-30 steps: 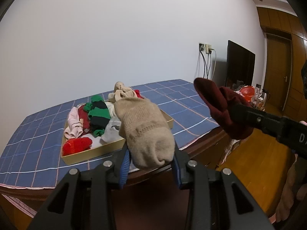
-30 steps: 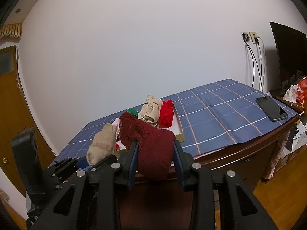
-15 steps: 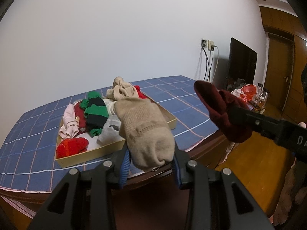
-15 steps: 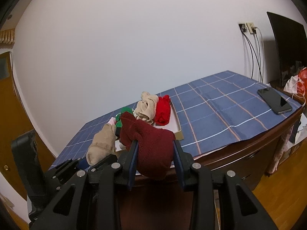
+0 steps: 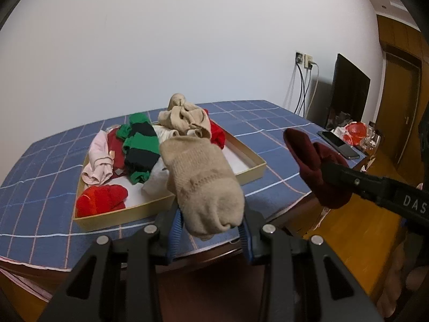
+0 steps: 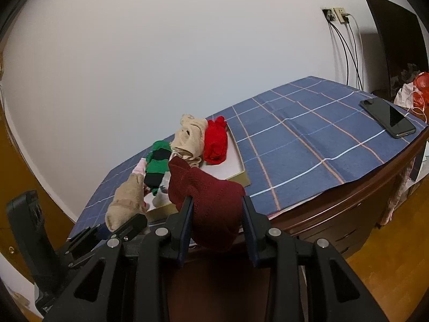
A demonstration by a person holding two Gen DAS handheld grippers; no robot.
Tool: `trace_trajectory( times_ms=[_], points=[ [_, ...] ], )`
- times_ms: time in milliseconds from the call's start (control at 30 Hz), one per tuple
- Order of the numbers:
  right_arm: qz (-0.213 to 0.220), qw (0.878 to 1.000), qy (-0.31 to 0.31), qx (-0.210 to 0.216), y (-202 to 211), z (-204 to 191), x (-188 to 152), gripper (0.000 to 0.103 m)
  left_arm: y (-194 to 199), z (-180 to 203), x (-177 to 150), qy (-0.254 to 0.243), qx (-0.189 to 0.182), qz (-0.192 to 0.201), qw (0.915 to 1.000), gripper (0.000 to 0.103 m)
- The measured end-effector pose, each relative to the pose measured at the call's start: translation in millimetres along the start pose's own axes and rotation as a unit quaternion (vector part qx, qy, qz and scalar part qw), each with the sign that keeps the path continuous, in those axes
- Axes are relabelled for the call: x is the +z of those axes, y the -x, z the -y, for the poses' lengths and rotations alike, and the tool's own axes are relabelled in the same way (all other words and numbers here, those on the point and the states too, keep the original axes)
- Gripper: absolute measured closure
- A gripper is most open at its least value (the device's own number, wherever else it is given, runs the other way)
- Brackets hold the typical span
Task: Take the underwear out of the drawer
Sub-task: 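Carry both socks over the cream tray with both grippers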
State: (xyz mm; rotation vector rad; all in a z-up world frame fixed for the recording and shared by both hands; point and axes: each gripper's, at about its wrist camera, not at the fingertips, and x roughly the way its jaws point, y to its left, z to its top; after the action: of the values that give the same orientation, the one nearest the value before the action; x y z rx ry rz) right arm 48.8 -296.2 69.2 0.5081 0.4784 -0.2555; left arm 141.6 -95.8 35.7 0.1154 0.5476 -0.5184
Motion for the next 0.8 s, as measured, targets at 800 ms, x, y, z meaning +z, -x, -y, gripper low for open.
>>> trace_trajectory(
  times_ms=[800],
  points=[
    [0.013,1.0,0.012,0.021,-42,-10,46,0.066,-51,4,48,-0.015,-0.004,0.009,0.9998,0.067]
  ],
)
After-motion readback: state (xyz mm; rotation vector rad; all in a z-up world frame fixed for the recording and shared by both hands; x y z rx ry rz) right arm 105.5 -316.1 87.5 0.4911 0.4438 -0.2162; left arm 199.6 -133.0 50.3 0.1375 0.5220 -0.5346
